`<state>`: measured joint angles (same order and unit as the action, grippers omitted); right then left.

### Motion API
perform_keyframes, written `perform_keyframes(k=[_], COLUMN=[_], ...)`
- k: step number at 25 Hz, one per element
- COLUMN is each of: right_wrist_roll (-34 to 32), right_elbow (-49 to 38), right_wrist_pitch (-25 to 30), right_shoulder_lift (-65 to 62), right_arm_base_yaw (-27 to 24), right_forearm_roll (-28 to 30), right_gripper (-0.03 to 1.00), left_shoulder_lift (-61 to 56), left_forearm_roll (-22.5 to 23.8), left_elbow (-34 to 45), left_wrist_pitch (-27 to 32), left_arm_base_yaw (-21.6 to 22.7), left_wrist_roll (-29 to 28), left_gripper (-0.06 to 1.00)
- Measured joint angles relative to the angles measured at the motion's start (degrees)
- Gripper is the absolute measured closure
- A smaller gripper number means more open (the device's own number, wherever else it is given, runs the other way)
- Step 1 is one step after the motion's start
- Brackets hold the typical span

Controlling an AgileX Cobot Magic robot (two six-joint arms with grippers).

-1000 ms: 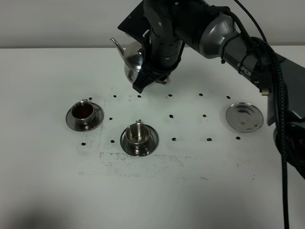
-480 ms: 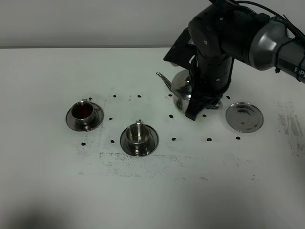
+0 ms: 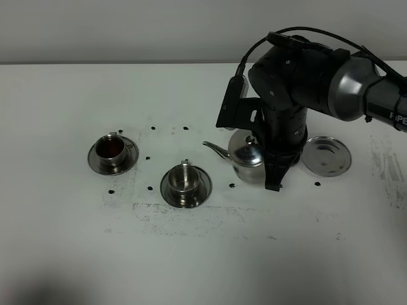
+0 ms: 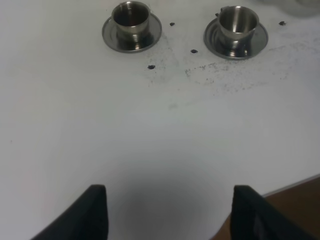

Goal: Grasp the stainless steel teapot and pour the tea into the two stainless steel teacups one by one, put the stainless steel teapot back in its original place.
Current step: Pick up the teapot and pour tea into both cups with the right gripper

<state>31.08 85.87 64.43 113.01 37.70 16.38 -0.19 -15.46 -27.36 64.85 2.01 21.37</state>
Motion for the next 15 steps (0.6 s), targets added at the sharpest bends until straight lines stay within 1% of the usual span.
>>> perform_keyframes(k=[6,9,15], right_wrist_roll=[-1.96,-4.44,-11.18], right_elbow=[0.00,0.00,0.00], right_wrist_pitch=[0.52,0.80,4.50], right_shoulder_lift=[0.00,0.00,0.00], right_arm_base_yaw=[3.88,5.39,6.68], right_forearm_roll=[3.38,4.56,8.51], right_gripper=[0.79,0.79,0.79], left_shoulder_lift=[0.00,0.00,0.00], left_forearm_roll=[0.00,0.00,0.00], left_elbow=[0.00,0.00,0.00], left_wrist_pitch=[0.00,0.00,0.00], left_arm_base_yaw=[0.00,0.00,0.00], left_wrist_roll=[0.00,0.00,0.00], left_gripper=[0.42,0.42,0.42])
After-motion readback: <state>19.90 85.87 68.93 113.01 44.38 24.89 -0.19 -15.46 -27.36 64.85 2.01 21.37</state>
